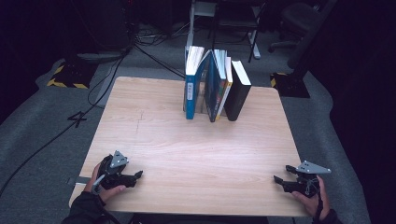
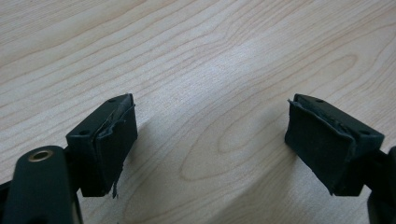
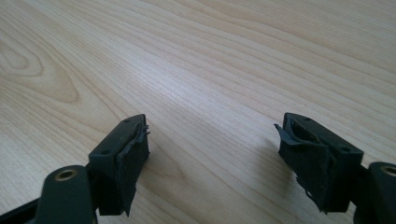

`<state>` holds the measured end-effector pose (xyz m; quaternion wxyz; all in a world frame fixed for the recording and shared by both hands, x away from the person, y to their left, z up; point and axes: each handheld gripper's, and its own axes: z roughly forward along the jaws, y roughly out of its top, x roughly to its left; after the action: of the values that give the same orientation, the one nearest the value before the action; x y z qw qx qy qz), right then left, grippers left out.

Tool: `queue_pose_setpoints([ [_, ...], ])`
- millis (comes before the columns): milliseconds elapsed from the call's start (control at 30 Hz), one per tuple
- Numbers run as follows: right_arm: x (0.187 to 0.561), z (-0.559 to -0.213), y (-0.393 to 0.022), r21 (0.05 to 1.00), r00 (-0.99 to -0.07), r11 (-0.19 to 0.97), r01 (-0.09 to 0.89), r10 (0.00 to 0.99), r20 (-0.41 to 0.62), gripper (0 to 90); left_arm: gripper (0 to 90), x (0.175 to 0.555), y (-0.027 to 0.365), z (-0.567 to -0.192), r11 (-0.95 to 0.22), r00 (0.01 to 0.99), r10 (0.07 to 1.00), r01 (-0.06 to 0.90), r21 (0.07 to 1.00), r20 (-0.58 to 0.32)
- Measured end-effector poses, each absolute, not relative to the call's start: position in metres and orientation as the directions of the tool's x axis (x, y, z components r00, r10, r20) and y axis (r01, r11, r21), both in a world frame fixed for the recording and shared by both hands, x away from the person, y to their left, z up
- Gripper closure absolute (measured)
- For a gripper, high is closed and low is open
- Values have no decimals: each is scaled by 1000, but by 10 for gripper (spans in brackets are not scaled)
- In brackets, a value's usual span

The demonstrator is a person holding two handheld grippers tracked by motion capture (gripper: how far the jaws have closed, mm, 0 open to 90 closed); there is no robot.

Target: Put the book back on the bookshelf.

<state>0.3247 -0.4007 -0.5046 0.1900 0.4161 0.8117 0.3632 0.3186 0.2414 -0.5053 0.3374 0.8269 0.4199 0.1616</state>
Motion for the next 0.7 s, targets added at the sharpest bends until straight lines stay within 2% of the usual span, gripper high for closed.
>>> queue_pose_setpoints([
  [700, 325, -505, -400, 747, -583, 391, 538, 813, -5, 238, 151, 323, 241, -505, -419, 592, 806, 588, 692, -15],
])
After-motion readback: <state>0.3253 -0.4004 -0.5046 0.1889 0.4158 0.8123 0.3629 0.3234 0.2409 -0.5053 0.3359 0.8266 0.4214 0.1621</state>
